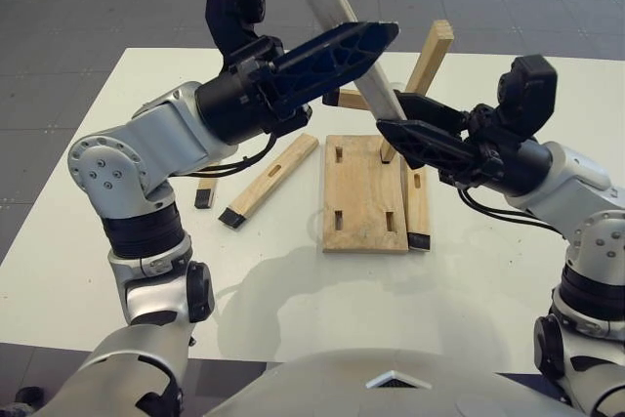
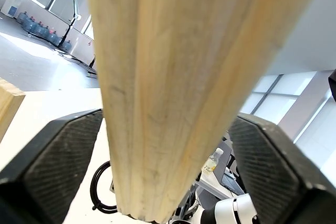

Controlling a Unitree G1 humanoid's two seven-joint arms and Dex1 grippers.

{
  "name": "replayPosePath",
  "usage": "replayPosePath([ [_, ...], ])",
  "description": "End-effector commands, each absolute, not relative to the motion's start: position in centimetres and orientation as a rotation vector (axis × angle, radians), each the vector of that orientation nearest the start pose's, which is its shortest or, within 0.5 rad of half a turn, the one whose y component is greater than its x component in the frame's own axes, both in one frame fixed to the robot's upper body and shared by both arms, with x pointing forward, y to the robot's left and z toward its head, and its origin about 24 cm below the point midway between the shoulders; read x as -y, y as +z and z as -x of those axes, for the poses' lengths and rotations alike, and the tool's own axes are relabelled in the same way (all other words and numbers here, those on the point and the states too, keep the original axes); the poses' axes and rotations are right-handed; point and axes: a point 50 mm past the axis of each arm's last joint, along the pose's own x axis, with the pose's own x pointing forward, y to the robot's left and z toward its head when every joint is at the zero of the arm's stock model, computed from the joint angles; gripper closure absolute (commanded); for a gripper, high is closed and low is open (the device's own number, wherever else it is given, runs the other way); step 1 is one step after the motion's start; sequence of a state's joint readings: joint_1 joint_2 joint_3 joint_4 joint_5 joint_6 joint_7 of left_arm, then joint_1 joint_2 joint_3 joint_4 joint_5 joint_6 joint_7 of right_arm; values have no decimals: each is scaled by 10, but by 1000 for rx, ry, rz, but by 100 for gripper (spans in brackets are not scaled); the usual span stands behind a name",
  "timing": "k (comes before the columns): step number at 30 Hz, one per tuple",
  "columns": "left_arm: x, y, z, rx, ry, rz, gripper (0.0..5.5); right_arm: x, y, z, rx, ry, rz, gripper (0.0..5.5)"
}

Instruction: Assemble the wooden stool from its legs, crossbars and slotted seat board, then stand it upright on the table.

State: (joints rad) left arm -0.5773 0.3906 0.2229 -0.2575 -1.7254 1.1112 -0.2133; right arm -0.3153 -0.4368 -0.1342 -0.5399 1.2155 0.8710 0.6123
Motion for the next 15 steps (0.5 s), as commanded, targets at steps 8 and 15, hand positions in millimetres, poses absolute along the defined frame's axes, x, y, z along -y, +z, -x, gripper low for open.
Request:
replayPosePath([
  [8,-126,231,-248,-149,-1373,773,294,126,198,-217,34,1361,-428,343],
  [15,-125,228,-245,-167,-1394,758,326,127,196,-218,22,1376,-421,343],
])
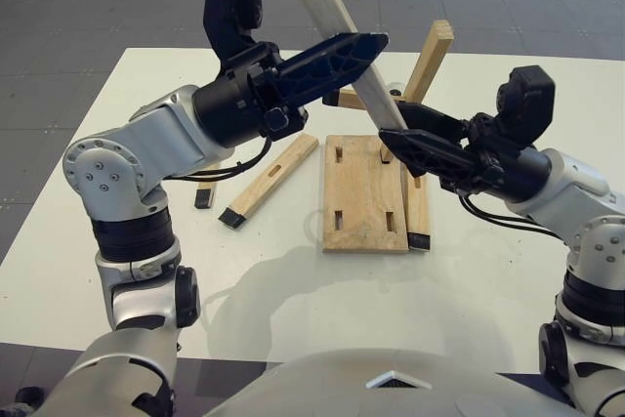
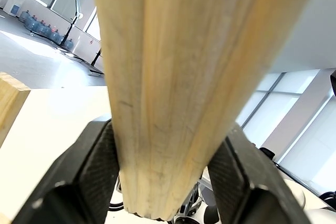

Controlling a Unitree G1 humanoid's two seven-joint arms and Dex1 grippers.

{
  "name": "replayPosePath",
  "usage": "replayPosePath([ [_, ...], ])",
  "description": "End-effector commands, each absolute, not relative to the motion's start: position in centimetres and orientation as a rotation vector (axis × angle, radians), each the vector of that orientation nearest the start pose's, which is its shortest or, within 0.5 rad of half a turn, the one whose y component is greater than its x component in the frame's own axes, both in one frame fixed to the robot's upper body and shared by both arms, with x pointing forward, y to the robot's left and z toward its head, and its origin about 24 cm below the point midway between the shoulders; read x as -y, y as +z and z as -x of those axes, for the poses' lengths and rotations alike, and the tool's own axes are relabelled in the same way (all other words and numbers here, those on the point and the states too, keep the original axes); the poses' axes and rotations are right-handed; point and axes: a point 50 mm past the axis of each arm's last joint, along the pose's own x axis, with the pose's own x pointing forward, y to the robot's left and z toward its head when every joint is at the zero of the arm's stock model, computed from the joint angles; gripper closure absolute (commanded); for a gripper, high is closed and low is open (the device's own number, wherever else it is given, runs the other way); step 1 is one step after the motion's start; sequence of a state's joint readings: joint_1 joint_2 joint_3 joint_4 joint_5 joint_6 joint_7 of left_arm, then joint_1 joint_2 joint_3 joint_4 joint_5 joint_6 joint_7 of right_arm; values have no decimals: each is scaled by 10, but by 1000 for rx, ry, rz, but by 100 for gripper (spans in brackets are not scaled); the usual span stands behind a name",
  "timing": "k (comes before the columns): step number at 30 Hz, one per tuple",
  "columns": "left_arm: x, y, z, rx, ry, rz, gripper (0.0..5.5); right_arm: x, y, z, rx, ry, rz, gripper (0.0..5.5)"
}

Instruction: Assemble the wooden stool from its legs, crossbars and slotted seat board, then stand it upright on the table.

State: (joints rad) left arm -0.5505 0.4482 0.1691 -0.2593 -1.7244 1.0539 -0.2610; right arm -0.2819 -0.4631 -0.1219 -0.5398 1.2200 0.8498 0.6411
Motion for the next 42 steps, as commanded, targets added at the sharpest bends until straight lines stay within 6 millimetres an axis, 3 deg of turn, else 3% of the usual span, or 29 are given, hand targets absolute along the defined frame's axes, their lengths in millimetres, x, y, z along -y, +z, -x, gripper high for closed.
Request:
replayPosePath([
  [1,-125,228,-246,-166,-1387,758,326,127,196,-218,21,1377,-422,343],
  [4,-126,227,-249,-164,-1370,761,326,126,194,-216,-2,1388,-401,343],
  [10,-133,223,-265,-105,-1212,788,339,131,184,-215,-68,1350,-314,211],
  [16,-164,228,-282,-28,-1062,702,341,163,160,-220,-197,1198,-198,208],
  [19,-176,228,-286,19,-1008,559,341,169,131,-231,-330,1074,97,208],
  [24,-188,210,-282,51,-1039,429,341,157,108,-243,-325,1052,518,208],
  [32,-200,174,-276,71,-1107,275,341,140,87,-241,-300,1214,878,208],
  [42,-196,169,-274,75,-1135,277,341,135,71,-239,-244,1566,1504,208],
])
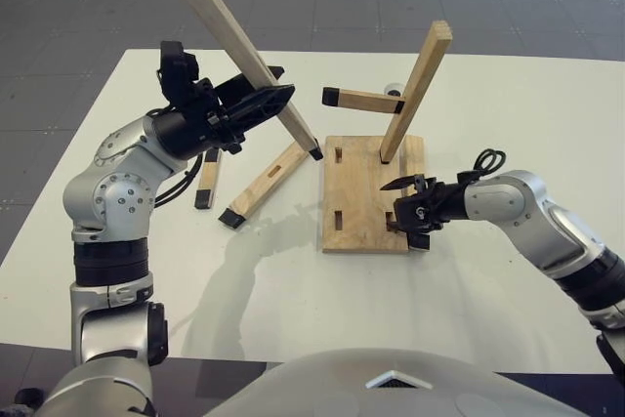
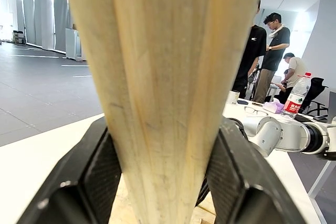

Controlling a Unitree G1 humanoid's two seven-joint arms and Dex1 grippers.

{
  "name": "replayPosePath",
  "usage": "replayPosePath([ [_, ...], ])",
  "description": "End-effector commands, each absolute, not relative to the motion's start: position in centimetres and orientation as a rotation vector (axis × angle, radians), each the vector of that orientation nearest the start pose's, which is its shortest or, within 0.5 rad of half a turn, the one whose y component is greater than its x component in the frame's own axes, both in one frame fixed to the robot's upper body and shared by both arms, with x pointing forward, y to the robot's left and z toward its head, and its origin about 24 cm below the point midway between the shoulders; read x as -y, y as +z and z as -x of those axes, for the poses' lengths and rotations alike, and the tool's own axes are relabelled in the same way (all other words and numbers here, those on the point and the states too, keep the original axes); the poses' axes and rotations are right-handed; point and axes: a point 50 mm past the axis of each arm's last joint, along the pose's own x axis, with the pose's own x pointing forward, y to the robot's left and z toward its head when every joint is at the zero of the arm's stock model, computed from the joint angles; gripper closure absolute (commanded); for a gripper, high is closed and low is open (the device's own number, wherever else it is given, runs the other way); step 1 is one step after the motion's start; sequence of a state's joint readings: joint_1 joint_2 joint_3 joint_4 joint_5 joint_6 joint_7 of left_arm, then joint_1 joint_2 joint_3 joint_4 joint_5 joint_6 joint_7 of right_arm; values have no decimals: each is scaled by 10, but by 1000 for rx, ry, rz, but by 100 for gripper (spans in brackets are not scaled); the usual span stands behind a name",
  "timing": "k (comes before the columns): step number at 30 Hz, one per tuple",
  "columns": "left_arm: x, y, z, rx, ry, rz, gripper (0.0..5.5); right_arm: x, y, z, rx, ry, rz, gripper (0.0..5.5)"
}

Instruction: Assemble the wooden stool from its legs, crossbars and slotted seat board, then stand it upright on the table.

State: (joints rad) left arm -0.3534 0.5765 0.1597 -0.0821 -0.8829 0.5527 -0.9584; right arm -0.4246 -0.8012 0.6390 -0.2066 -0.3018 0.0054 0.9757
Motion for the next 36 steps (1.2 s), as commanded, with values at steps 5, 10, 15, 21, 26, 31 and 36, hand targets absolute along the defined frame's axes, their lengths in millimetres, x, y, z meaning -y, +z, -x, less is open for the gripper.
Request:
replayPosePath([
  [5,-190,164,-274,54,-1182,251,341,143,61,-214,-132,1805,1676,208],
  [10,-171,139,-275,44,-1277,180,341,155,58,-202,23,1898,1778,208],
  [15,-163,117,-289,102,-1250,184,341,174,53,-198,79,1945,1853,208],
  [21,-171,96,-300,82,-1237,207,341,185,54,-207,148,1891,1888,208],
  [26,-158,95,-317,113,-1231,218,342,156,90,-227,366,1615,1715,208],
  [31,-155,97,-325,134,-1233,215,342,143,118,-222,422,1485,1581,208],
  [36,-162,102,-335,143,-1216,194,342,154,121,-224,356,1444,1606,208],
])
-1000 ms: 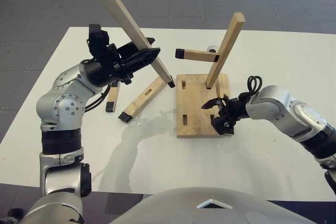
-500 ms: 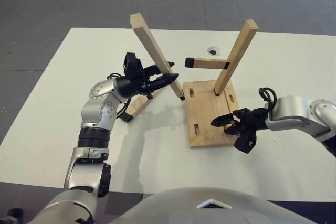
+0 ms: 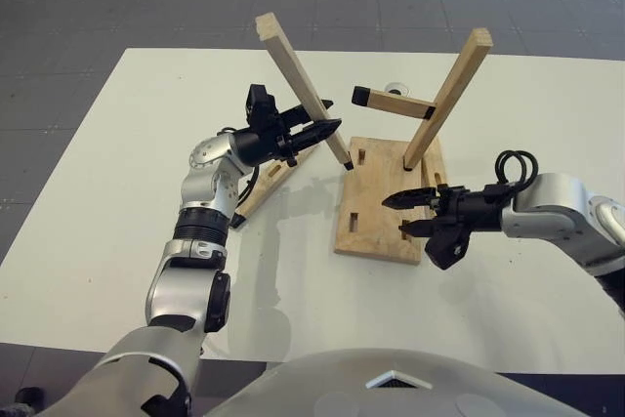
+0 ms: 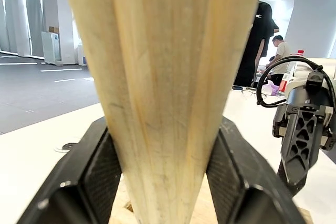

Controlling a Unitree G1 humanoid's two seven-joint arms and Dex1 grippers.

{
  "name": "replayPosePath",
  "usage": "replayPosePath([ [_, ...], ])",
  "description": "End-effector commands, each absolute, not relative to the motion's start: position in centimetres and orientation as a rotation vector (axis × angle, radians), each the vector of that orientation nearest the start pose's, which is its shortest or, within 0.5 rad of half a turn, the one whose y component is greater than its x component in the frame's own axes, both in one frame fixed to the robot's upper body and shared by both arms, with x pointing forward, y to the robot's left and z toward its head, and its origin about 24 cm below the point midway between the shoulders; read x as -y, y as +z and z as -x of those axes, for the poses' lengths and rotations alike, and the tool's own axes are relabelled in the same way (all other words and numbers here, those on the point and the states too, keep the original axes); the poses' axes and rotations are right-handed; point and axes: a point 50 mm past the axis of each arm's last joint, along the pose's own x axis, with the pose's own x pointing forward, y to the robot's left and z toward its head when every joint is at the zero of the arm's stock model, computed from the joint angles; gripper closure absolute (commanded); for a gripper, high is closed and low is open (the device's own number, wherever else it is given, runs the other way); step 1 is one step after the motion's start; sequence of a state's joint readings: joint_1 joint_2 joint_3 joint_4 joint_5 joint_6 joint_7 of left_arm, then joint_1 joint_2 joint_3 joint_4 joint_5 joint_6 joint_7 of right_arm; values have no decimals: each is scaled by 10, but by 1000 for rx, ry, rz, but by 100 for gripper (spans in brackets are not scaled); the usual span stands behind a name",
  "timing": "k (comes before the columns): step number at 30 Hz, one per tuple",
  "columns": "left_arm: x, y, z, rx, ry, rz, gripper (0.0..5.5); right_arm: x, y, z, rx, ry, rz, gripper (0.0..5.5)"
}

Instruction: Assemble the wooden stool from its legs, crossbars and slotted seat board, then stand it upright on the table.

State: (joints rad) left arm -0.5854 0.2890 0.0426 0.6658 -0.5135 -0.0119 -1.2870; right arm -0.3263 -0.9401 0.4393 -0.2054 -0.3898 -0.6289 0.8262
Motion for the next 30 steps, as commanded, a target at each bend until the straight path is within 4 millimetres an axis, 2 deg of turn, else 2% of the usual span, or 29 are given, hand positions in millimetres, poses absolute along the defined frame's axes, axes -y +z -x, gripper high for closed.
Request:
replayPosePath([
  [1,-165,103,-337,145,-1204,190,342,154,119,-224,349,1452,1609,208],
  [5,-167,109,-341,170,-1185,182,342,149,106,-228,330,1479,1618,208],
  [11,-163,116,-337,199,-1220,189,342,150,79,-226,251,1629,1649,208],
  [15,-164,119,-334,205,-1219,192,342,146,70,-226,287,1807,1778,208],
  [17,-163,119,-333,200,-1220,193,342,151,70,-221,334,1929,1851,208],
  [20,-163,117,-331,194,-1220,195,342,164,74,-215,391,2018,1884,208],
  [23,-161,112,-327,183,-1226,201,342,193,80,-218,358,2053,1945,208],
  [25,-160,108,-323,176,-1224,211,342,205,88,-236,326,1981,2019,208],
  [26,-160,106,-322,172,-1225,216,342,205,92,-245,335,1928,2032,208],
  [28,-158,104,-319,169,-1228,223,342,192,101,-254,444,1822,2004,208],
  [30,-159,103,-317,164,-1229,228,342,174,132,-257,616,1559,1918,208],
])
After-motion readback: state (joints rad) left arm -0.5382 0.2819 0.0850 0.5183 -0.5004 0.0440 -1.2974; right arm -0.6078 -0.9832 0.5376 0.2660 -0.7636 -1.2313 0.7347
